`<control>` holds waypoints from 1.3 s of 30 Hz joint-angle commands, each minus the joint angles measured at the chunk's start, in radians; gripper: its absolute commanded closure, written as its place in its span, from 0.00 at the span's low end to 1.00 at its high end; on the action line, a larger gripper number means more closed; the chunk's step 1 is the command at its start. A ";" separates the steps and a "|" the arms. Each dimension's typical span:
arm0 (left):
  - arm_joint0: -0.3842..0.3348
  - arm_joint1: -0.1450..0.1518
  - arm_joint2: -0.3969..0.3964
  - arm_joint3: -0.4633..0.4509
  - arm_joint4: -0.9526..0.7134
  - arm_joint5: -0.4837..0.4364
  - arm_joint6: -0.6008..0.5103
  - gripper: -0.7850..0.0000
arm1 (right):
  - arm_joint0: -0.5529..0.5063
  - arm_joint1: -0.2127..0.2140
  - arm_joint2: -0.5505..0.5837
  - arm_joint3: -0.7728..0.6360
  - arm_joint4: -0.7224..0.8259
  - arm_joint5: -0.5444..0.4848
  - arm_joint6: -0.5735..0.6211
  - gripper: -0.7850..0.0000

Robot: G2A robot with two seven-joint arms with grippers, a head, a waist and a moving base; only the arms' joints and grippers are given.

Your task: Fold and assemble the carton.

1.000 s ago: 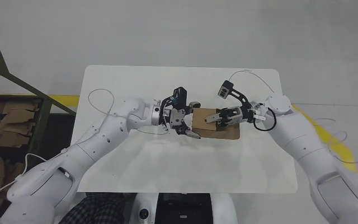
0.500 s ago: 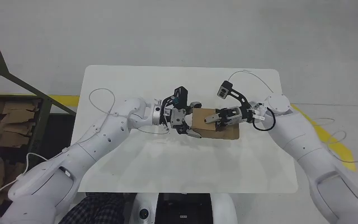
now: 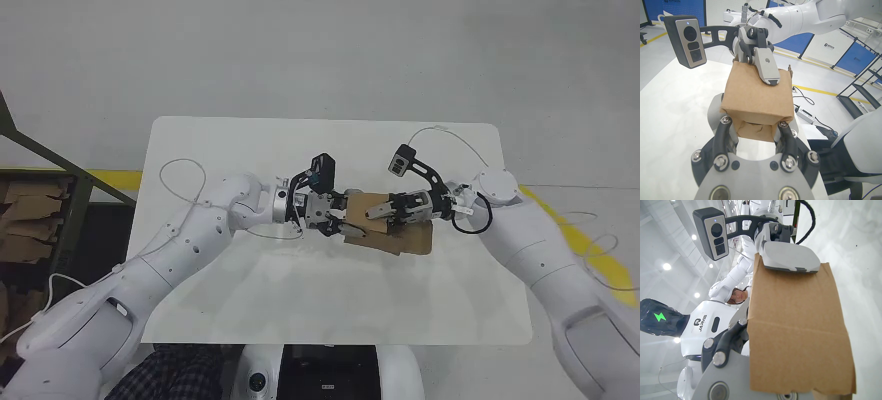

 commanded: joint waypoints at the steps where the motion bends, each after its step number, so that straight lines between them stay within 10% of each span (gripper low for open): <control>1: 0.002 0.001 -0.001 -0.002 -0.002 0.000 -0.002 0.44 | 0.000 -0.001 0.002 0.001 0.001 0.000 0.000 1.00; 2: 0.003 0.001 -0.001 -0.004 -0.005 0.000 -0.002 0.45 | 0.000 -0.001 0.003 0.001 0.002 0.000 0.000 1.00; 4: 0.005 0.002 -0.002 -0.005 -0.009 0.000 -0.004 0.46 | 0.000 -0.002 0.007 0.005 0.005 0.000 0.000 0.61; 8: 0.009 0.003 -0.005 0.003 -0.025 0.000 -0.005 0.47 | -0.001 -0.003 0.015 0.012 0.013 0.000 0.000 0.16; 16: 0.021 0.003 -0.021 0.013 -0.038 0.000 0.007 0.51 | -0.009 0.001 0.036 0.015 0.015 0.000 0.000 0.09; 27: 0.049 0.007 -0.075 0.032 -0.006 0.000 0.041 0.47 | -0.032 0.039 0.149 0.007 -0.045 -0.016 -0.016 0.13; 34: 0.067 0.007 -0.112 0.031 0.020 0.000 0.061 0.35 | -0.081 0.073 0.234 -0.038 -0.145 -0.070 -0.103 0.86; 39: 0.076 0.005 -0.128 0.026 0.032 0.000 0.060 0.33 | -0.135 0.092 0.268 -0.135 -0.239 -0.060 -0.190 1.00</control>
